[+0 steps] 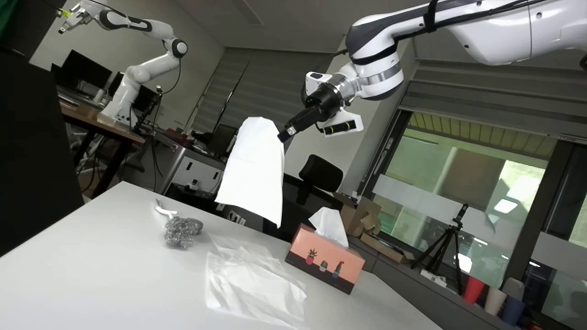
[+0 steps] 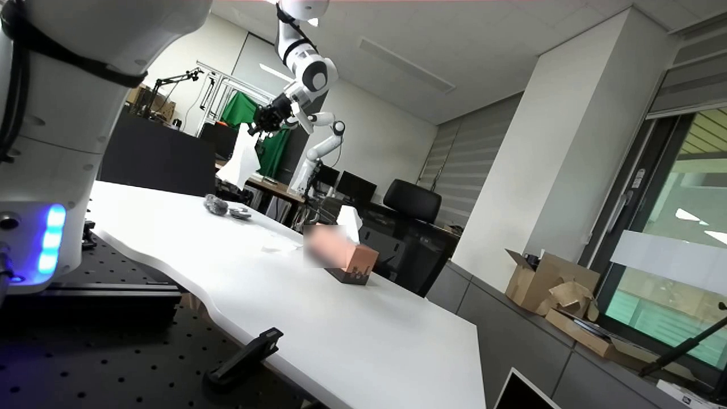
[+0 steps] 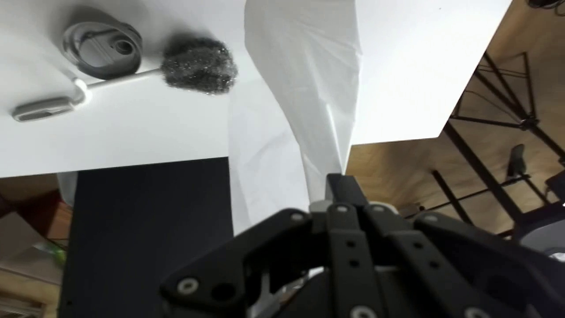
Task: Remove two tissues from the box and put them on the table
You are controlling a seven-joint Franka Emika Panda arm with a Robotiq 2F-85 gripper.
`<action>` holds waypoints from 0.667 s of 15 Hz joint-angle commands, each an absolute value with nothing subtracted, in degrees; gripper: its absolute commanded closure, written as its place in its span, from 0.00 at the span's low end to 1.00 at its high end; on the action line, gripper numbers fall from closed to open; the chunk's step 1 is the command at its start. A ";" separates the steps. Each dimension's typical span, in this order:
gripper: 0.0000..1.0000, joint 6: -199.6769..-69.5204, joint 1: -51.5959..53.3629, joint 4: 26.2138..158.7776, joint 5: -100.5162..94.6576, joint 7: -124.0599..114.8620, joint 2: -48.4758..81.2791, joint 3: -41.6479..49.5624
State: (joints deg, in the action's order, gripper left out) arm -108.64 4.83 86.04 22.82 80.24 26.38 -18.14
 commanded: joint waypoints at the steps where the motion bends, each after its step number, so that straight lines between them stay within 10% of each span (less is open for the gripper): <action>1: 1.00 -101.00 1.23 84.71 27.10 89.65 29.03 -18.04; 10: 1.00 -86.76 -0.73 75.72 25.24 86.00 43.68 -11.84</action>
State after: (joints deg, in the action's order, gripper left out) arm -90.45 -1.08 81.66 25.95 90.00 38.93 -12.86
